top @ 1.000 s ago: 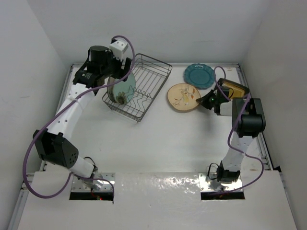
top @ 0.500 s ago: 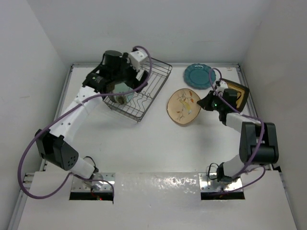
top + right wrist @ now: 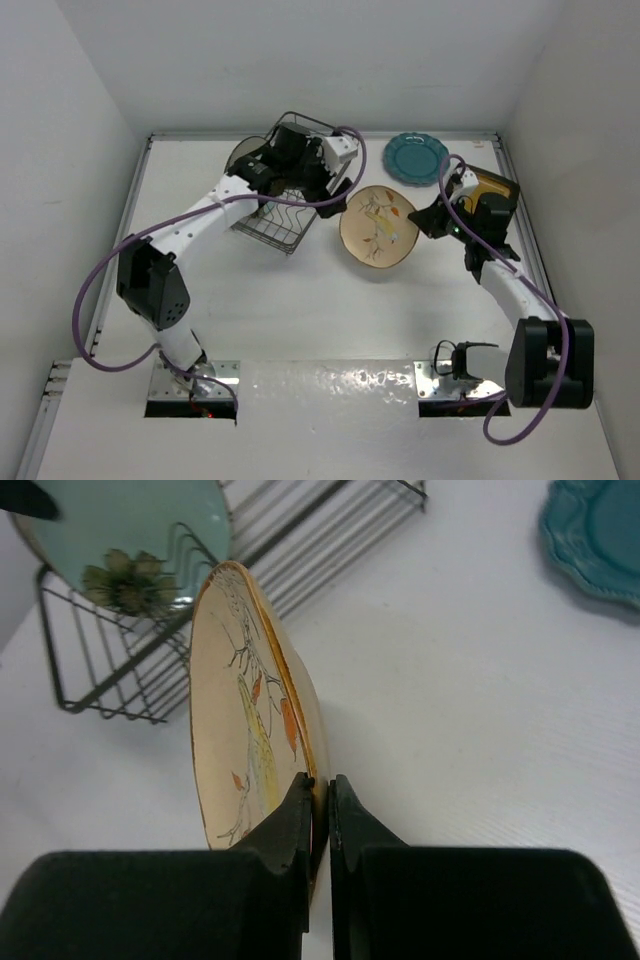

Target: Load the plates into the dish rack

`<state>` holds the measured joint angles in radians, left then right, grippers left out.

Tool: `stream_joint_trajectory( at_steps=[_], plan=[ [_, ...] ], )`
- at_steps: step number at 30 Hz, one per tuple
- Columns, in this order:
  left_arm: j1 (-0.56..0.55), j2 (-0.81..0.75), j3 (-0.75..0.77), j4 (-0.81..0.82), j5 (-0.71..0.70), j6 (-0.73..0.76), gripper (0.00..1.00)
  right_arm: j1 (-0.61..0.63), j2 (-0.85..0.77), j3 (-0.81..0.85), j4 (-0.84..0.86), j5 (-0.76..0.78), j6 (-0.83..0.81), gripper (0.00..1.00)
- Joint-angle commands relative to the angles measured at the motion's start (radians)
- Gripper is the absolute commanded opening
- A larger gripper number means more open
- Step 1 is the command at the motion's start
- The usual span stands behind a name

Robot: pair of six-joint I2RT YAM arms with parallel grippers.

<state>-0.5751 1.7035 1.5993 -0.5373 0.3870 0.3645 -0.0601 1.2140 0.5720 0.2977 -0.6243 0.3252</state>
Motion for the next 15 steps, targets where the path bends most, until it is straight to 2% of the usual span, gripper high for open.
stream_joint_trajectory(
  at_steps=[1, 6, 10, 15],
  plan=[
    [-0.017, -0.005, 0.065, 0.025, 0.093, 0.016, 0.98, 0.020, -0.096, 0.060, 0.130, -0.147, 0.047, 0.00],
    [-0.020, 0.021, 0.082, 0.091, 0.086, 0.001, 0.99, 0.043, -0.134, 0.080, 0.161, -0.175, 0.101, 0.00],
    [-0.020, 0.076, 0.123, 0.082, 0.069, -0.012, 0.99, 0.045, -0.142, 0.088, 0.247, -0.227, 0.185, 0.00],
    [-0.022, 0.081, 0.114, 0.088, 0.090, -0.018, 0.97, 0.045, -0.146, 0.078, 0.312, -0.255, 0.215, 0.00]
  ],
)
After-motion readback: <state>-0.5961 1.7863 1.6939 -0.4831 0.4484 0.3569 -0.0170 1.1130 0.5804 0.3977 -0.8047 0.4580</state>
